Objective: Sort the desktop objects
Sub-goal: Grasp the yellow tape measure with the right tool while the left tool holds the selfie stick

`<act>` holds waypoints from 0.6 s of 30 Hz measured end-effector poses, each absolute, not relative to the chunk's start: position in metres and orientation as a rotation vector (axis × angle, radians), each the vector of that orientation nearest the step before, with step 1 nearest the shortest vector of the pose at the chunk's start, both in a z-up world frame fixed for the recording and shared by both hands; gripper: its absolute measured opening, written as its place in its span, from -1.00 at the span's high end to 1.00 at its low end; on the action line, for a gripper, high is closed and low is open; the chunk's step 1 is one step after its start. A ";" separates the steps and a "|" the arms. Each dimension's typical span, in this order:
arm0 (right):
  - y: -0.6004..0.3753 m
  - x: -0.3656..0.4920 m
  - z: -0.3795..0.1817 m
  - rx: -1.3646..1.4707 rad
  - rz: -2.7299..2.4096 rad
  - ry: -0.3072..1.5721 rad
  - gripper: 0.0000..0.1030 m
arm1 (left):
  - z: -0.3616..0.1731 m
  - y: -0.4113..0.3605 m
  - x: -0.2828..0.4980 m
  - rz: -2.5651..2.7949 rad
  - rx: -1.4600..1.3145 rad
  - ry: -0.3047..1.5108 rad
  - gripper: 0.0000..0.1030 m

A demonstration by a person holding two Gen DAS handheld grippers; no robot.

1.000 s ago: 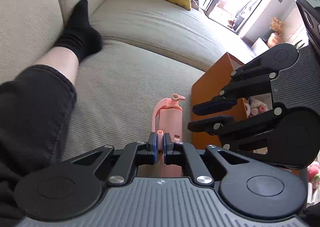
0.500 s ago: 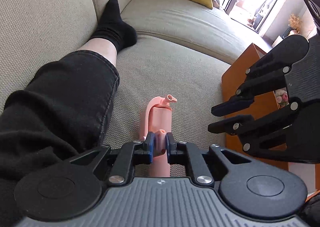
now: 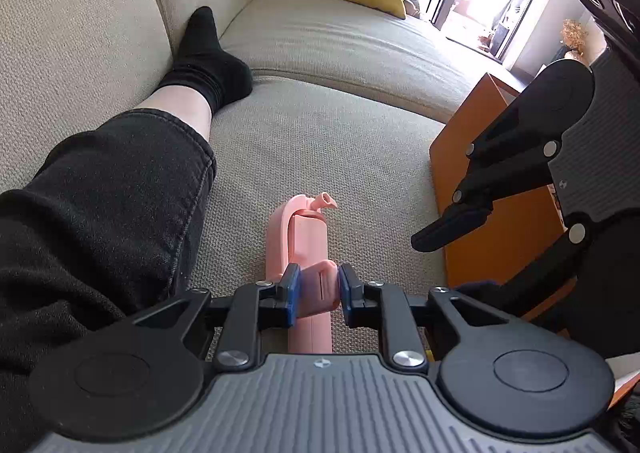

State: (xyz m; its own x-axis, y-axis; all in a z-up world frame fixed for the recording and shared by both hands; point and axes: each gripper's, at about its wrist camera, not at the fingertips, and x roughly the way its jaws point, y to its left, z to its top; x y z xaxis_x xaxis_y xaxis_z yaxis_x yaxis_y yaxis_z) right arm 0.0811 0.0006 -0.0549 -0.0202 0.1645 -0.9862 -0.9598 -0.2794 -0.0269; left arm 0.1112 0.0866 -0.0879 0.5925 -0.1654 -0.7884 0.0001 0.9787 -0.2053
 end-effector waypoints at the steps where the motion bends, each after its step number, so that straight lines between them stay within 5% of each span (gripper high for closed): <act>1: 0.000 0.081 -0.055 -1.292 1.481 0.935 0.21 | -0.088 0.087 0.111 -0.096 -0.192 0.933 0.56; 18: -0.006 0.053 -0.070 -1.356 1.593 1.063 -0.24 | -0.073 0.123 0.073 0.007 -0.300 0.874 0.83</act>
State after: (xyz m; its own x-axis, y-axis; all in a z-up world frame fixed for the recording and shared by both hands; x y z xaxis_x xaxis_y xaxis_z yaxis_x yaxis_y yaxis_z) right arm 0.0528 -0.0057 -0.0695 -0.1321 0.0394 -0.9905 -0.9297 -0.3515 0.1100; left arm 0.0726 0.1226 -0.0734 0.6446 -0.1162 -0.7556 -0.1278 0.9581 -0.2563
